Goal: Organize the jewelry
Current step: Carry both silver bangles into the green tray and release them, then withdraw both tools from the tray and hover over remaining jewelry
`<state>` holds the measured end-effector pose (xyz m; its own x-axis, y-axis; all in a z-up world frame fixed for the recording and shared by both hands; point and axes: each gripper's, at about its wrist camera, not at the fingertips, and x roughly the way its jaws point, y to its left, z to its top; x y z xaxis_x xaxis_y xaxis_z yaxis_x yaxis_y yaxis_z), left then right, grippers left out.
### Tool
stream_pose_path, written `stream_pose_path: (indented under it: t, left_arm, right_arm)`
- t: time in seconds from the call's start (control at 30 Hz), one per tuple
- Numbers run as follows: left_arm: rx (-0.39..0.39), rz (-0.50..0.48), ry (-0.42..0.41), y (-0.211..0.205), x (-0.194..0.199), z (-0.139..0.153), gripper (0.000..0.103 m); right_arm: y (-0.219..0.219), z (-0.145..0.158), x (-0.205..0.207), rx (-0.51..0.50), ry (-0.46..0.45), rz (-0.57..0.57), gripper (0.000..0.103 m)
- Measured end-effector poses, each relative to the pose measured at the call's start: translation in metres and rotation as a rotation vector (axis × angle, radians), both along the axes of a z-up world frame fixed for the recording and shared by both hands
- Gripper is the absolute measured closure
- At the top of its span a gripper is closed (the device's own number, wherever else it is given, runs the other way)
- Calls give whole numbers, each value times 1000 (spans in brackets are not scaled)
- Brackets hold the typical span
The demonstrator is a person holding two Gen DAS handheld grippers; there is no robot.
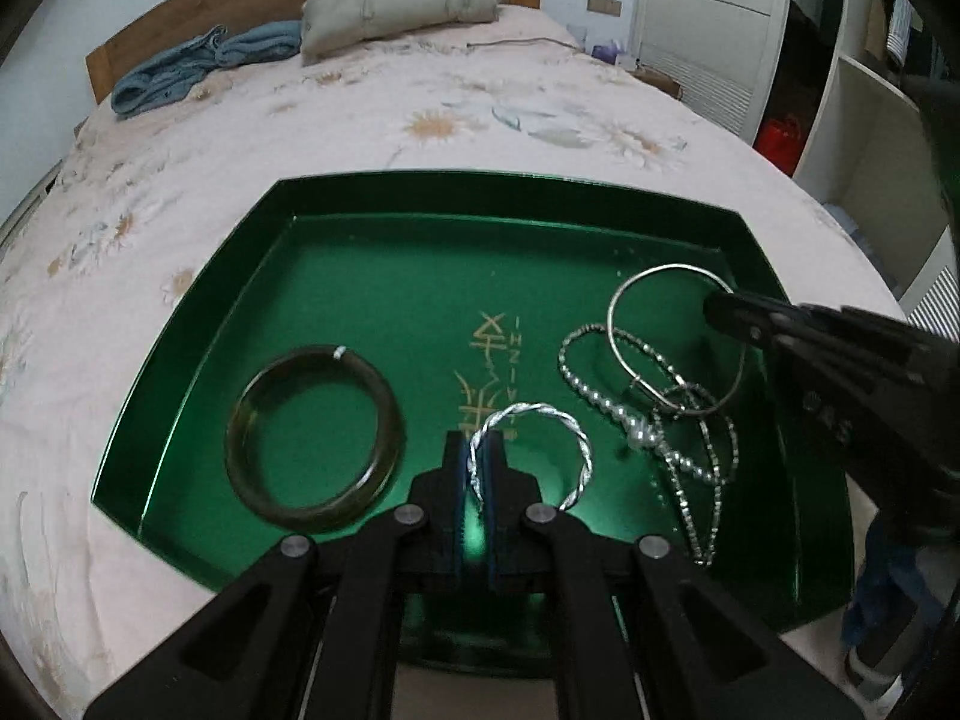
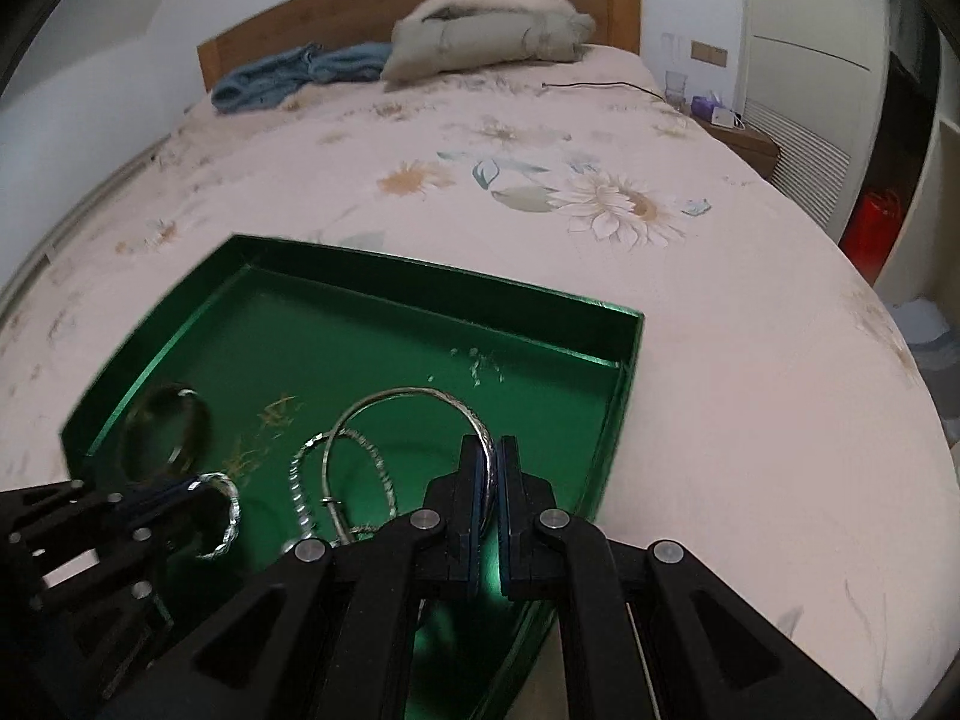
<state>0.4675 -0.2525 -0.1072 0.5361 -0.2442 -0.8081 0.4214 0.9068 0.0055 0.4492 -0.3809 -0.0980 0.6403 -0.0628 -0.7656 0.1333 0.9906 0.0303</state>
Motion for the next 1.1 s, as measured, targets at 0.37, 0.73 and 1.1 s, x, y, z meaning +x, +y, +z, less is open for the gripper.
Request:
stream_pose_path:
  t: [0.37,0.73,1.1]
  left_arm:
    - [-34,-15,40,8,-1,4,96]
    - [-103,73,-94,85,-68,116,95]
    - [-64,148,-195,183,-196,195,95]
  right_arm:
    - [4,9,12,-104,62,47,66]
    - [10,128,-129,-43,-151,62,64]
    - [37,200,-303,-19,-268,92,58]
